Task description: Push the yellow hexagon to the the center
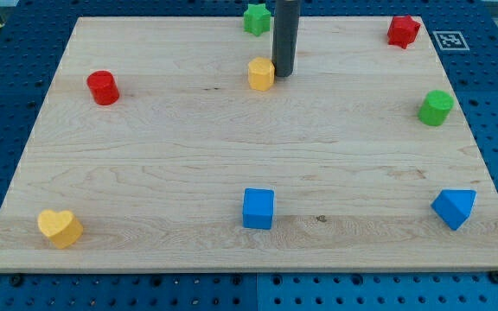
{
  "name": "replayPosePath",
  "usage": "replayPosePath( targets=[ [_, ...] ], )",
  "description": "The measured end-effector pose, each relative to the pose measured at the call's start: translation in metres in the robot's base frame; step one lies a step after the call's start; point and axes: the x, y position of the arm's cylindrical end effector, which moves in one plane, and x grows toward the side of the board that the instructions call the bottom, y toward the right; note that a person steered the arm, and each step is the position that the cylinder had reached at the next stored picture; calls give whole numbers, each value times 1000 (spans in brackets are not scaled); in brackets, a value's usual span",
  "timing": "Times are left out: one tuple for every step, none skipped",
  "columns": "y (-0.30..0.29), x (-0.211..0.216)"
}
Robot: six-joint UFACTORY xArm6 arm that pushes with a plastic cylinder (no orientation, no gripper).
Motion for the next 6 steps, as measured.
replayPosePath(
  targets=[
    [0,-22],
    [-9,-44],
    [-32,-41],
    [-33,-29],
    [-33,11],
    [-33,31]
  ],
)
